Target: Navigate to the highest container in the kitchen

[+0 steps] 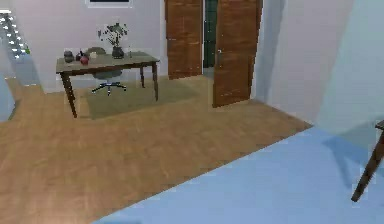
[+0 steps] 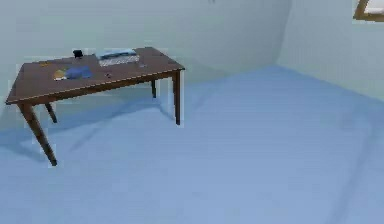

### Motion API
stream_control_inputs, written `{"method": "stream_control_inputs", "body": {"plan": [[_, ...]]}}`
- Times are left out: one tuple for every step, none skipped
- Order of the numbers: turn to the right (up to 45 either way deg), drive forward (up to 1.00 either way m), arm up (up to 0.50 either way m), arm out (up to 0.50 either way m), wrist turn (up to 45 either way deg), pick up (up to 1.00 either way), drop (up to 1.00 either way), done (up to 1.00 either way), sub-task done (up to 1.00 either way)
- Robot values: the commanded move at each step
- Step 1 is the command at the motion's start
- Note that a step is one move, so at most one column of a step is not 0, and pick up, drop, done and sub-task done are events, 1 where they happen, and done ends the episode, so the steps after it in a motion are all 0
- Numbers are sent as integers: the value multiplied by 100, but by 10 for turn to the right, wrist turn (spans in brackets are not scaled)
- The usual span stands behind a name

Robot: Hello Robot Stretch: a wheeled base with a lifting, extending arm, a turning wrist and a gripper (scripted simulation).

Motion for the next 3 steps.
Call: {"method": "stream_control_inputs", "body": {"plan": [[-420,0,0,0,0,0,0,0,0],[0,100,0,0,0,0,0,0,0],[0,100,0,0,0,0,0,0,0]]}}
